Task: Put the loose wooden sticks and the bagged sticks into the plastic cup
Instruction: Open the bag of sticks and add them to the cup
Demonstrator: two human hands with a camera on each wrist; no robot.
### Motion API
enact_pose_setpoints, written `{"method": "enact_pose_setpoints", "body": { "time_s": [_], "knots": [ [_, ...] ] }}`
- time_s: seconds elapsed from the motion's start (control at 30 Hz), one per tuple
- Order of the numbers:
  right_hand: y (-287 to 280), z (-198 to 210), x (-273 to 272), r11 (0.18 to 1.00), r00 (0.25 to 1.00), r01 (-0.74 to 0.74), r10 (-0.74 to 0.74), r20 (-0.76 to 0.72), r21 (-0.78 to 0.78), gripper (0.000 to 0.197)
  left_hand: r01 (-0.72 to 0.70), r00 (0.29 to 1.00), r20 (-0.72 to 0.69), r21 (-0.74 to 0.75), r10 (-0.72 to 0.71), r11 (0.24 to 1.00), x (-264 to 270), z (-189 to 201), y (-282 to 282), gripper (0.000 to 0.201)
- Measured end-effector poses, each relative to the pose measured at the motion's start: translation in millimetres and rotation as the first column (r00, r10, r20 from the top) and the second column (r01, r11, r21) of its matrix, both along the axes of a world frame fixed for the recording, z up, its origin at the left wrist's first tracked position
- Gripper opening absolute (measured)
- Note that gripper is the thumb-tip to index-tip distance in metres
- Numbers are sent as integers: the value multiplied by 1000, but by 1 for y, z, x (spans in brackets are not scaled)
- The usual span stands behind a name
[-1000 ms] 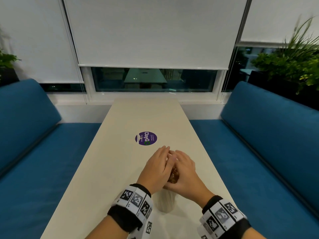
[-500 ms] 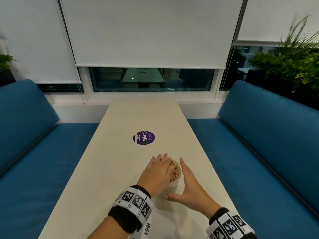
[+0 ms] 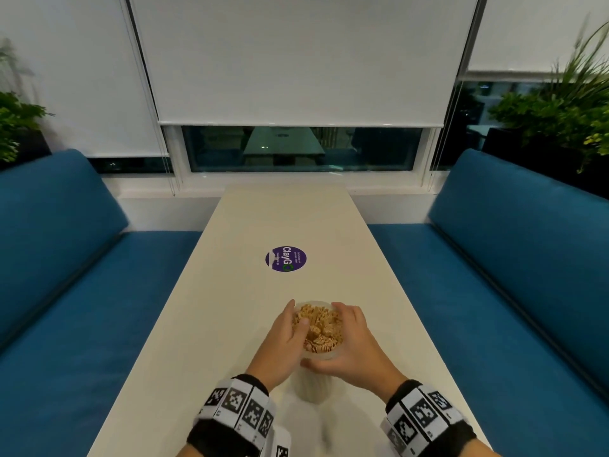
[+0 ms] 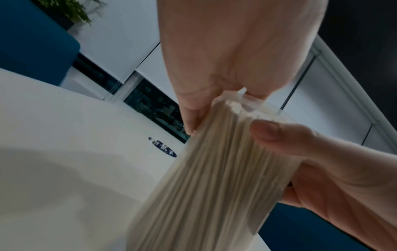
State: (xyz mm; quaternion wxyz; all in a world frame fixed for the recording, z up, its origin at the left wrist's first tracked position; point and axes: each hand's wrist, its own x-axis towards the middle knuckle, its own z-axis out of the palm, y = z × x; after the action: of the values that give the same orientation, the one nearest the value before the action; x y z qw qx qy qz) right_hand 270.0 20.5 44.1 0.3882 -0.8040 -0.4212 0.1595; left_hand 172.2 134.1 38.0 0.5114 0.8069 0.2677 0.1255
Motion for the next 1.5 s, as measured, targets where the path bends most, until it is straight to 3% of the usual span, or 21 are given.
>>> {"method": "enact_pose_setpoints", "body": {
  "time_s": [0.27,0.33,0.4,0.47,0.53,0.6,0.7,0.77,0.87,0.93,0.97,1.03,1.1,1.17,1.23,1.3,1.4,1.5],
  "knots": [
    [-8,-4,-7,999,998,52,-52,41,14,109,17,999,-40,-16,-18,1000,-3,6,-4,58],
    [-9,-6,-9,997,997,65,-66,36,35,111,11,1000,-4,111,-11,994,-7,11,-9,58],
    [-10,-5,-9,999,999,35,-35,7,12,111,128,992,-68,389,-111,912,-10,17,-17,57],
    [-12,-4,-7,999,1000,-7,8,17,-36,105,318,945,-253,573,-206,755,-7,20,-26,57],
    [-13,-4,-5,997,998,-24,29,62,-76,97,420,898,-395,631,-196,652,-4,19,-32,59],
    [-15,-4,-4,995,996,-22,31,82,-102,103,434,888,-425,648,-175,626,-2,20,-33,60],
    [-24,-3,-8,992,997,-24,33,71,-126,117,436,890,-408,623,-206,649,-8,25,-34,57],
    [-34,-1,-16,997,999,38,-36,31,-72,112,366,925,-319,602,-206,709,-17,27,-34,55],
    [-55,2,-30,989,992,125,-125,4,-83,73,133,991,-78,565,-108,814,-41,31,-36,47],
    [-70,-4,-40,962,999,42,-42,7,-268,38,2,997,60,541,-41,841,-62,32,-43,37],
    [-77,-10,-46,928,1000,-27,25,-10,-372,30,-18,996,80,535,-29,845,-72,30,-47,32],
    [-88,-26,-58,841,990,-137,137,-39,-524,36,30,999,9,516,-41,856,-90,19,-55,28],
    [-93,-40,-69,796,982,-181,178,-62,-578,54,136,987,-144,459,-78,878,-105,3,-63,28],
    [-95,-53,-78,823,981,-193,152,-120,-534,61,258,932,-336,348,-137,902,-117,-15,-69,39],
    [-97,-62,-84,892,972,-177,92,-214,-417,43,379,811,-537,181,-232,907,-126,-30,-75,59],
    [-99,-63,-89,952,943,-135,38,-330,-275,27,438,719,-631,89,-290,894,-130,-39,-80,71],
    [-104,-53,-95,994,886,-73,28,-463,-80,20,347,809,-519,47,-274,937,-132,-40,-82,56],
    [-112,-35,-96,998,862,-23,52,-504,64,16,280,906,-296,-120,-304,952,-132,-35,-84,26]
  ]
}}
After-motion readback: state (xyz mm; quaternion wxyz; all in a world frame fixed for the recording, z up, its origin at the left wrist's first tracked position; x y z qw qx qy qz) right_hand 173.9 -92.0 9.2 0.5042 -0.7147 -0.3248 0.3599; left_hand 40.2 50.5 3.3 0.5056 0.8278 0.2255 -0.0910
